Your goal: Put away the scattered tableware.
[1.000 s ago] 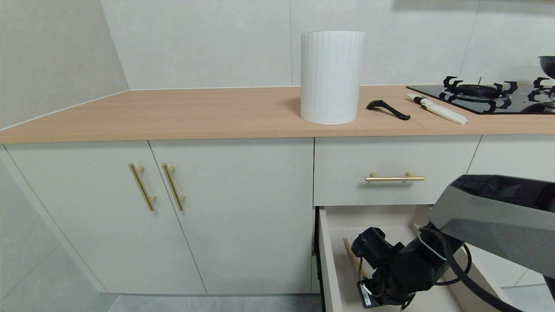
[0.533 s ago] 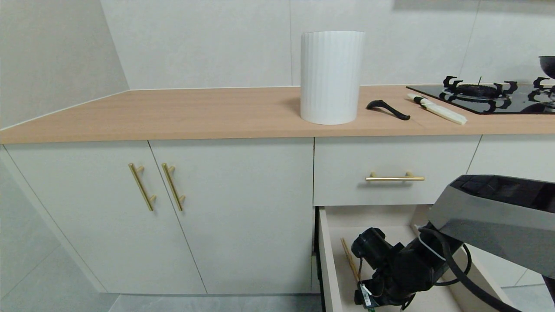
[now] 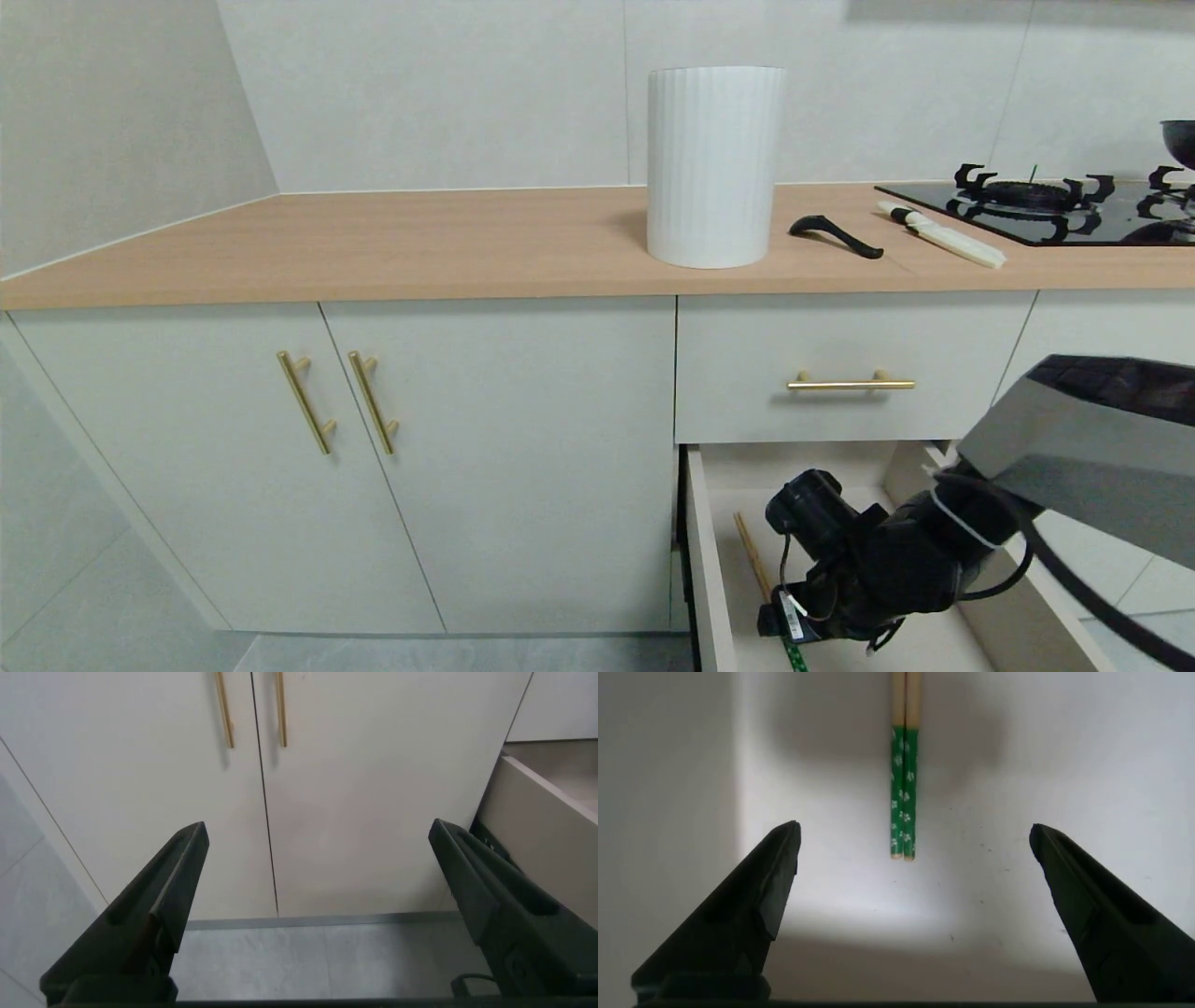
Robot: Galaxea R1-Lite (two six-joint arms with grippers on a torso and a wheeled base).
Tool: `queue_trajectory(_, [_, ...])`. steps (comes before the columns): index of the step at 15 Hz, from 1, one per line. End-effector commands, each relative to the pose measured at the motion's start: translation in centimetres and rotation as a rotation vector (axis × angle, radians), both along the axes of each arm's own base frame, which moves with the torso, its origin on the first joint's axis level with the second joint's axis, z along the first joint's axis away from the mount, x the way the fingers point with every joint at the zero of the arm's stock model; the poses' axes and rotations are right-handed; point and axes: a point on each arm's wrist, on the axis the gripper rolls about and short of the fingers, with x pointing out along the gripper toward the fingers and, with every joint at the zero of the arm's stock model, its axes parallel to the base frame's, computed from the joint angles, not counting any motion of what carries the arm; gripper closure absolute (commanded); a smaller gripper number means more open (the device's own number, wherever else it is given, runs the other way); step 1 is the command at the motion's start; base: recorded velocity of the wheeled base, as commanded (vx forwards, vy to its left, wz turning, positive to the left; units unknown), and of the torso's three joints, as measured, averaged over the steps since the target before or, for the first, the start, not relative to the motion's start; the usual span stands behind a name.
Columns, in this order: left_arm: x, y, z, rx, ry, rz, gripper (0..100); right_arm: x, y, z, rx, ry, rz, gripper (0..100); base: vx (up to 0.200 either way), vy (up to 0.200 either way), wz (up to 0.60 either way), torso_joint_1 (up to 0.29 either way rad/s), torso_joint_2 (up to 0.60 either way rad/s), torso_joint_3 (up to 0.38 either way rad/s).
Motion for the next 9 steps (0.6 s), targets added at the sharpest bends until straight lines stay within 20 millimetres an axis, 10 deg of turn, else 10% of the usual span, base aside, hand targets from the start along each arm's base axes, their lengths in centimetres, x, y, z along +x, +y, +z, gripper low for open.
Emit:
queue_trajectory(1, [0.0,0.0,0.0,0.000,0.000,0.000,0,-0.1,-1.3,6.0,0.081,-0.128,-0.027,0,0.000,0.000,0.00,0.000,0.00,0.000])
queue_trajectory(4, [0.0,0.0,0.0,0.000,0.001,0.000,0,-1.4,-5.7,14.0,0.144,-0.277,-0.086,0,0.000,0.000,0.00,0.000,0.00,0.000])
queue_trajectory(9, [0.0,0.0,0.0,0.000,0.000,0.000,0,-3.7,-10.8,19.7,0.108,-0.469,-0.096,0,0.000,0.000,0.00,0.000,0.00,0.000])
